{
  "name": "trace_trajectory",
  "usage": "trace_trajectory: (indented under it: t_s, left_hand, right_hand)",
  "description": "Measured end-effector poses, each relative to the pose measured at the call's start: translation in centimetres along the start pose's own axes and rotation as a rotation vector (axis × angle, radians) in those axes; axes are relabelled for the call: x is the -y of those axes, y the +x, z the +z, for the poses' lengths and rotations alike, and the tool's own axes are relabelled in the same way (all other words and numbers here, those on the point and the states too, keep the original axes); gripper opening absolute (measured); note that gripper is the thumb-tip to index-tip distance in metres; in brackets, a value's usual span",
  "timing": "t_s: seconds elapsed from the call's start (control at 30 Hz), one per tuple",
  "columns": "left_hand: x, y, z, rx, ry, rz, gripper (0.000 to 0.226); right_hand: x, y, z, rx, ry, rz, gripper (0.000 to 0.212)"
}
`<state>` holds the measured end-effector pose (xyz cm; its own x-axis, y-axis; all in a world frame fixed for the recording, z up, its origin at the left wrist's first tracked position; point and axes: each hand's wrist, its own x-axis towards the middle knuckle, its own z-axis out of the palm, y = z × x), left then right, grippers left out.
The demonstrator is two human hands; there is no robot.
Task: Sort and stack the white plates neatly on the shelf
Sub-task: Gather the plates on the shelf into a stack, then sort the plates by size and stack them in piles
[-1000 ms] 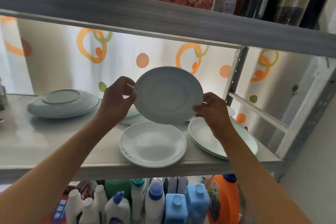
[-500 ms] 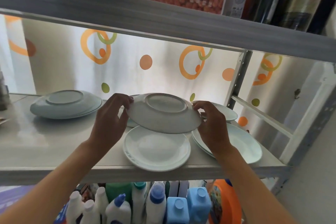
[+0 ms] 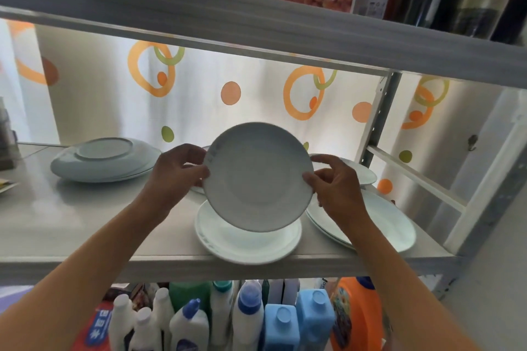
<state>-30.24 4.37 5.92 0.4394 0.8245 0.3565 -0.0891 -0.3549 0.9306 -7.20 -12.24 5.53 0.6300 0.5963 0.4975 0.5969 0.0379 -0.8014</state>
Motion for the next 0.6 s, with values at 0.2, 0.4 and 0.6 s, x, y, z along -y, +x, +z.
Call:
trace_trajectory:
  t_s: [0.2,0.4,0.6]
  left_hand:
    - [1.1,-0.3,-0.7,0.188,0.102,-0.335,0.013]
    - [1.7,0.0,-1.5,0.289,0.418,-0.351,0.008]
    - [2.8,0.3,-1.2,0.339,0.555,-0.342,0.007]
  right_hand:
    - [-0.9,-0.3,1.0,0.118,-0.334,0.092,0.021]
    - [-1.1,-1.0,1.4,0.320,-0.501,0.097,0.013]
    - [-1.5,-1.3,2.2,0.365,-0.739,-0.012,0.019]
